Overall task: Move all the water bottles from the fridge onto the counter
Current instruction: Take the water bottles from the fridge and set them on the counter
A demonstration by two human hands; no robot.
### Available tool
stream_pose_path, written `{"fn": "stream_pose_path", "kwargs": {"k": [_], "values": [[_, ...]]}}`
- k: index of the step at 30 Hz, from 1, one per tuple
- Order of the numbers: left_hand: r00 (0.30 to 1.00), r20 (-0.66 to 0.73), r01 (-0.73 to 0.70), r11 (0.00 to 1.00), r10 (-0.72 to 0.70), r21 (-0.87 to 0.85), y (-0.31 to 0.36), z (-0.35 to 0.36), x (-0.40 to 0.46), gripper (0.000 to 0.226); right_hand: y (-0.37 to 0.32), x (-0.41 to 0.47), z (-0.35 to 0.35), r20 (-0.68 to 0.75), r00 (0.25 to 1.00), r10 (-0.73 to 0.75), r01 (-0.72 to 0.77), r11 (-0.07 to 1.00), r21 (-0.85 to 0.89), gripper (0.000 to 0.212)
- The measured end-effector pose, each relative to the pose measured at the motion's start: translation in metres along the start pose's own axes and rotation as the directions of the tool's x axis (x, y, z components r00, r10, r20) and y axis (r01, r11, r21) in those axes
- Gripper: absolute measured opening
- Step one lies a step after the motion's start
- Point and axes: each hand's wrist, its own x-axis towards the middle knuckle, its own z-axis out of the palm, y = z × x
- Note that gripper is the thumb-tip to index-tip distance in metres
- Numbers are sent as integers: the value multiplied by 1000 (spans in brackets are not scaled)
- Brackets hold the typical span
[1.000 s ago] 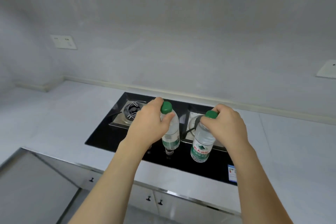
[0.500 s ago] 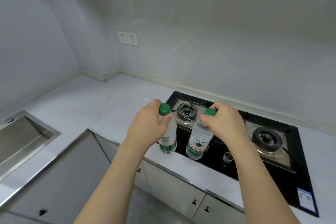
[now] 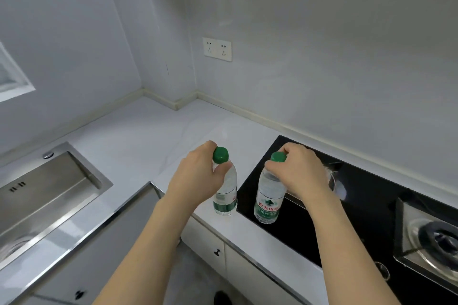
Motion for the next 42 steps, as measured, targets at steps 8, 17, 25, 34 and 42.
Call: {"fn": "stream_pose_path", "kwargs": {"k": [8, 17, 25, 34, 42], "values": [[998, -12, 56, 996, -56, 72, -58, -26, 103, 27, -53, 118, 54, 61, 998, -23, 18, 997, 76, 19], [992, -28, 122, 990, -120, 67, -110, -46, 173, 25, -103, 194, 91, 100, 990, -94, 90, 995, 43, 20], [989, -18, 148, 988, -148, 30, -184, -64, 243, 25, -165, 254, 158, 181, 981, -67, 63, 998, 24, 20], [991, 7, 135, 990, -135, 29, -290, -109, 323, 27, -258, 325, 242, 214, 974, -69, 76, 997, -24, 18], [978, -23, 207, 978, -206, 36, -384, -143, 389, 26, -343, 394, 315, 289, 932, -220, 263, 957, -119, 17]]}}
